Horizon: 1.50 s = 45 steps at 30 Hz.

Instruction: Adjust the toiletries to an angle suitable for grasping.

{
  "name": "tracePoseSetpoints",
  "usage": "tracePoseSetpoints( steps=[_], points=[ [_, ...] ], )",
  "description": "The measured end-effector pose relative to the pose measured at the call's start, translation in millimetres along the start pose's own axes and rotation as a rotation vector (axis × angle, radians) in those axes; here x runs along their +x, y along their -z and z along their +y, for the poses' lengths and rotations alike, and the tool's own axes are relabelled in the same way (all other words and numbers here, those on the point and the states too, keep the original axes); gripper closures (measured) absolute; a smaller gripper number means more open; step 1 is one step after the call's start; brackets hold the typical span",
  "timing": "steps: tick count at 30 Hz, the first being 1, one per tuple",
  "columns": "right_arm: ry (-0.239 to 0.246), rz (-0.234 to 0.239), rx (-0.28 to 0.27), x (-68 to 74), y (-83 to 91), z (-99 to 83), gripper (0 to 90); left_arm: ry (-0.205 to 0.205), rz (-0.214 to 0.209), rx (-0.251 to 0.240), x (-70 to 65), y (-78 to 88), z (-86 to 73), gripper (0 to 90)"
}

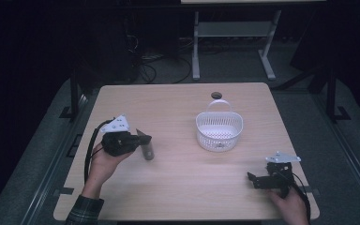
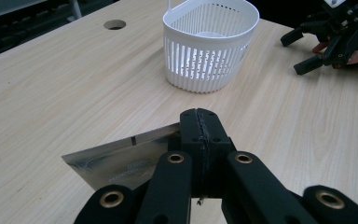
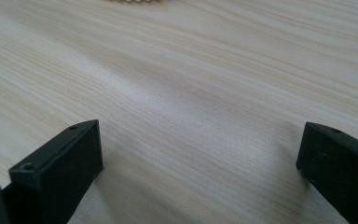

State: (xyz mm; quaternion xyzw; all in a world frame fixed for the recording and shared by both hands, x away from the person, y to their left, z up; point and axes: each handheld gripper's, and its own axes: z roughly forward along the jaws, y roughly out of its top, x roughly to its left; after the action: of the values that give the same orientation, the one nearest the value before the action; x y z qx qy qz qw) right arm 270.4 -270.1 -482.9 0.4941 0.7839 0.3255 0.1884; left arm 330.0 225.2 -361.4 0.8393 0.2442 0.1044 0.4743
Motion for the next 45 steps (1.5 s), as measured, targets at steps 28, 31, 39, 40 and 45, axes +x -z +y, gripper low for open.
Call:
tracePoseSetpoints(
  steps=[28,31,39,40,45],
  points=[
    [0.0,0.0,0.0,0.0,0.0,0.0,0.0,0.021,0.045,-0.016,-1.4,17.7,0.0,76.1],
    [0.0,0.0,0.0,0.0,0.0,0.0,0.0,0.027,0.063,-0.009,-2.0,23.2,0.8,65.4],
    [0.0,0.0,0.0,0.0,0.0,0.0,0.0,0.044,0.127,-0.007,-1.6,27.3,0.7,38.9],
    [0.0,0.0,0.0,0.0,0.0,0.0,0.0,0.044,0.127,-0.007,-1.6,27.3,0.7,35.9],
    [0.0,0.0,0.0,0.0,0.0,0.0,0.0,0.073,0.19,0.002,-0.4,22.9,0.8,24.0]
  ],
)
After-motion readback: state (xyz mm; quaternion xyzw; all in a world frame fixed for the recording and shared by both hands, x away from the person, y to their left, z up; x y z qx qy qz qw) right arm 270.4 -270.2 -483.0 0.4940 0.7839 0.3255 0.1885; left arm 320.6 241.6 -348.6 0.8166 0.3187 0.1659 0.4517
